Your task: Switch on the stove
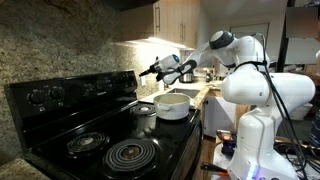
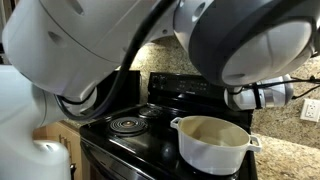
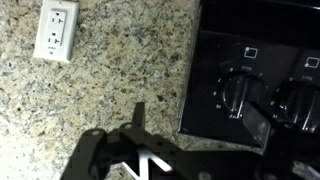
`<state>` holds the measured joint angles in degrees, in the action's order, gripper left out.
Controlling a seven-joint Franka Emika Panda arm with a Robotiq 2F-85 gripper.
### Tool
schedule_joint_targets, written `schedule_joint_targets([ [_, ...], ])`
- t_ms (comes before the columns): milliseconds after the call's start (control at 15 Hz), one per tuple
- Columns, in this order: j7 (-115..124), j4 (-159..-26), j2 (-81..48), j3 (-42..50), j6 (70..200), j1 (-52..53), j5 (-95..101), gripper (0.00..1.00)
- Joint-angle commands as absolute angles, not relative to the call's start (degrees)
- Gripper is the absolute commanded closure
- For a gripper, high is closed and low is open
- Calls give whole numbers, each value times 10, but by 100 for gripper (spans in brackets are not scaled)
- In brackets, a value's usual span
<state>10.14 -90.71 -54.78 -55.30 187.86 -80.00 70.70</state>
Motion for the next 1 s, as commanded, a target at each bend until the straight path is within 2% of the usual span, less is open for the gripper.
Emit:
schedule_joint_targets([
  [0,101,-907,-548,-553,1879,-800,707,0],
  [933,150,-955,-503,-577,1864,-772,697,0],
])
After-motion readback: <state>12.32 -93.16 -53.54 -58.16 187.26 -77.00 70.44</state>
